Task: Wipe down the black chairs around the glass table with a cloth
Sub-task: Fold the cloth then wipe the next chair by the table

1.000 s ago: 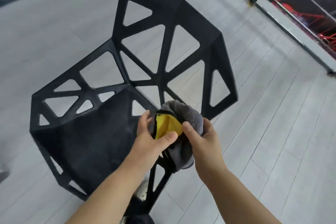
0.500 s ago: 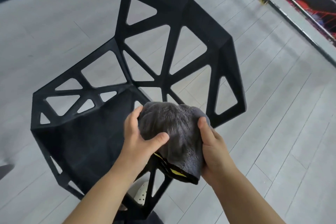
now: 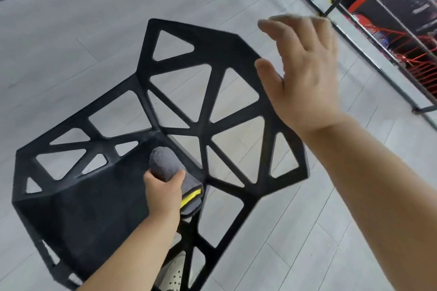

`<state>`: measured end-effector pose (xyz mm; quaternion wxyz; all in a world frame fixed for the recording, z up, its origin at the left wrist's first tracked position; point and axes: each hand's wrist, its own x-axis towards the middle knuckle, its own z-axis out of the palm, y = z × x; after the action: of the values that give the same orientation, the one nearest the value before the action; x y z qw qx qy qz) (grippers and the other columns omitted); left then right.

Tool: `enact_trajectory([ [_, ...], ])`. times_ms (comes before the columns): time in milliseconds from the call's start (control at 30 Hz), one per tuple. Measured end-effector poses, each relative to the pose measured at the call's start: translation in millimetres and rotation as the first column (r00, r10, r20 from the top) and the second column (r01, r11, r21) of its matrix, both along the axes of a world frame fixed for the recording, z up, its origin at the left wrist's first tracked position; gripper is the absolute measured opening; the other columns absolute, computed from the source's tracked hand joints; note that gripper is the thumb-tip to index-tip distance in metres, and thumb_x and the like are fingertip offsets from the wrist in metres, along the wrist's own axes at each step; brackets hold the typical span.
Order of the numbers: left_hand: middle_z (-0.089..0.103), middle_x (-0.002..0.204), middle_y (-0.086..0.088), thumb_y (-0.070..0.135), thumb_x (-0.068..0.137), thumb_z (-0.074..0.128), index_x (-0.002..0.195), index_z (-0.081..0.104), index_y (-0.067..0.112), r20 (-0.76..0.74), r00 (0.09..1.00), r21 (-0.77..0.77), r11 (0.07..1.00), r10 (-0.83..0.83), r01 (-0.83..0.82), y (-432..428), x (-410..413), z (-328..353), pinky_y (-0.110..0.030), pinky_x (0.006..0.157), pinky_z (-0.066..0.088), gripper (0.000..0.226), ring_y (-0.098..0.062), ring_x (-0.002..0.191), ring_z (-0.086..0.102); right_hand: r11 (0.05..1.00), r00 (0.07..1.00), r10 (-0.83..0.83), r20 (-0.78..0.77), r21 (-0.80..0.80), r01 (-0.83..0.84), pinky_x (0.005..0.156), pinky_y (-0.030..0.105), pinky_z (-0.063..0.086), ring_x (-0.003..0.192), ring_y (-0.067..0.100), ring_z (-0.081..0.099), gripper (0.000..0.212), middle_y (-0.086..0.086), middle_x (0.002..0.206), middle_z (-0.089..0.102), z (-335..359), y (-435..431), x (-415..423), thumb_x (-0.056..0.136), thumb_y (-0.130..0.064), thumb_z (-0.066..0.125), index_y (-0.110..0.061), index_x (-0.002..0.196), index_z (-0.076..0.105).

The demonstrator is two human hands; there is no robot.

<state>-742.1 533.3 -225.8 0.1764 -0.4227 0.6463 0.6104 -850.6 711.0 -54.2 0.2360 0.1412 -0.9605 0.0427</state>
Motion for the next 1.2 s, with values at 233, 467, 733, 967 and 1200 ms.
enact_trajectory([
  [233,0.049,0.132,-0.013,0.021,0.088,0.063,0.134,0.033,0.007,0.007,1.000,0.106,0.994,-0.006,0.005,50,-67,-7,-0.035,0.096,0.039,0.057,-0.032,0.119,0.050,0.902,0.704,-0.133,0.698,-0.209,0.378,0.088,0.035,0.042,0.103,0.024,0.056,0.042,0.000,0.098,0.066,-15,-4,-33,0.101,-0.048,0.024,-0.029,0.130,0.048],
  [467,0.051,0.114,0.003,0.022,0.092,0.054,0.123,0.039,0.019,-0.117,0.989,0.238,0.969,0.092,-0.062,67,-94,39,-0.030,0.089,0.041,0.034,-0.016,0.104,0.052,0.752,0.660,-0.004,0.752,-0.433,0.498,0.086,0.046,0.051,0.084,0.021,0.067,0.045,-0.002,0.082,0.073,-24,3,-42,0.100,-0.049,0.027,-0.025,0.101,0.065],
  [733,0.059,0.107,-0.004,0.024,0.087,0.063,0.113,0.045,0.019,-0.523,0.840,0.223,0.975,0.144,-0.028,90,-124,122,-0.034,0.080,0.055,0.032,-0.010,0.090,0.063,0.380,0.595,0.269,0.757,-0.651,0.657,0.101,0.051,0.043,0.103,0.029,0.065,0.058,0.012,0.105,0.071,-31,22,-44,0.092,-0.052,0.031,-0.012,0.106,0.071],
  [967,0.041,0.118,0.016,0.029,0.085,0.064,0.142,0.037,0.022,-0.732,0.633,-0.315,0.949,-0.252,0.013,99,-150,135,0.000,0.068,0.034,0.063,0.008,0.111,0.036,0.212,0.670,0.345,0.658,-0.750,0.627,0.109,0.053,0.032,0.120,0.026,0.056,0.073,0.012,0.121,0.065,-41,33,-46,0.092,-0.059,0.019,-0.008,0.122,0.063],
  [1200,0.052,0.106,-0.001,0.021,0.081,0.060,0.129,0.054,0.023,-0.681,0.447,-0.578,0.801,-0.580,0.158,103,-129,112,-0.022,0.060,0.043,0.049,-0.016,0.089,0.058,-0.051,0.690,0.527,0.496,-0.792,0.609,0.113,0.051,0.029,0.130,0.030,0.045,0.082,0.016,0.138,0.051,-41,37,-48,0.089,-0.066,0.006,-0.014,0.144,0.037],
])
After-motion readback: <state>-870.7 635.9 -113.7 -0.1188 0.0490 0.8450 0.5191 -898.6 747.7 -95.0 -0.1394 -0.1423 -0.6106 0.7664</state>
